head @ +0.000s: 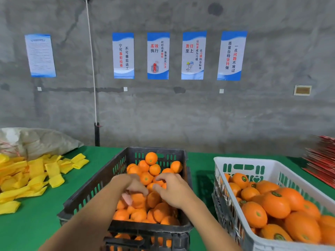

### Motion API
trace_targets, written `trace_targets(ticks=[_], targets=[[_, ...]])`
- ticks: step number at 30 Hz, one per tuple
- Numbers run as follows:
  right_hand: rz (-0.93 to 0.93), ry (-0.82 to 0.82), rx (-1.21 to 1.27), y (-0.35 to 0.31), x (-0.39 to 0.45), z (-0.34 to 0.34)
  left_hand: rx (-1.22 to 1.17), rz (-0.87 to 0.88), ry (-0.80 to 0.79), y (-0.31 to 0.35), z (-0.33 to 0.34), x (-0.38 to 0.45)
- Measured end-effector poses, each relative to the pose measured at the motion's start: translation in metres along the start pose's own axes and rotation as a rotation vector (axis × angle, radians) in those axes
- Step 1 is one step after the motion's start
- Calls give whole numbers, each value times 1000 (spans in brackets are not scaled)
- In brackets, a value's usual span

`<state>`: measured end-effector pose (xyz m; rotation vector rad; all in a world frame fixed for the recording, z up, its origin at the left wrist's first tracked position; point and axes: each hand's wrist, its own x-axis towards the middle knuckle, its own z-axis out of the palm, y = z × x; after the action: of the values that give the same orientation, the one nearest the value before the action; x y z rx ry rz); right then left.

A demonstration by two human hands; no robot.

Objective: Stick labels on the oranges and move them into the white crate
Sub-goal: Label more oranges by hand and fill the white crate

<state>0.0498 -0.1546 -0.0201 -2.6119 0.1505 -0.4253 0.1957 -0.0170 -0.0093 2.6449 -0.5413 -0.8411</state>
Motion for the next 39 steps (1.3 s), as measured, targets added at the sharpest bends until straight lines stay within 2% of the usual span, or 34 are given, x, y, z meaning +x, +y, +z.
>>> trace_targets(ticks=[4, 6, 8, 13, 15, 19, 22, 26, 31, 34, 39], targets=[[-23, 230, 307, -3, -11, -19, -289, 409, 391, 28, -1, -40], [-57, 329, 391, -5, -26, -31, -420, 631, 511, 43, 10, -68], [-92, 429, 498, -5, -48, -42, -471, 777, 555, 59, 26, -97], [-86, 647, 633, 10, -116, -55, -334, 929, 568, 90, 88, -139], [-87, 677, 650, 20, -142, -53, -358, 953, 559, 97, 113, -150], [-35, 683, 724, 39, -186, -44, -345, 921, 646, 106, 168, -160], [37, 645, 755, 62, -220, -20, -300, 829, 599, 97, 217, -155], [133, 473, 727, 92, -259, 33, -348, 713, 430, 52, 284, -133], [253, 288, 762, 105, -284, 89, -514, 650, 415, 3, 351, -115], [252, 187, 561, 115, -291, 105, -579, 619, 507, -17, 376, -116], [65, -108, 106, 123, -297, 113, -804, 565, 522, -30, 390, -112]])
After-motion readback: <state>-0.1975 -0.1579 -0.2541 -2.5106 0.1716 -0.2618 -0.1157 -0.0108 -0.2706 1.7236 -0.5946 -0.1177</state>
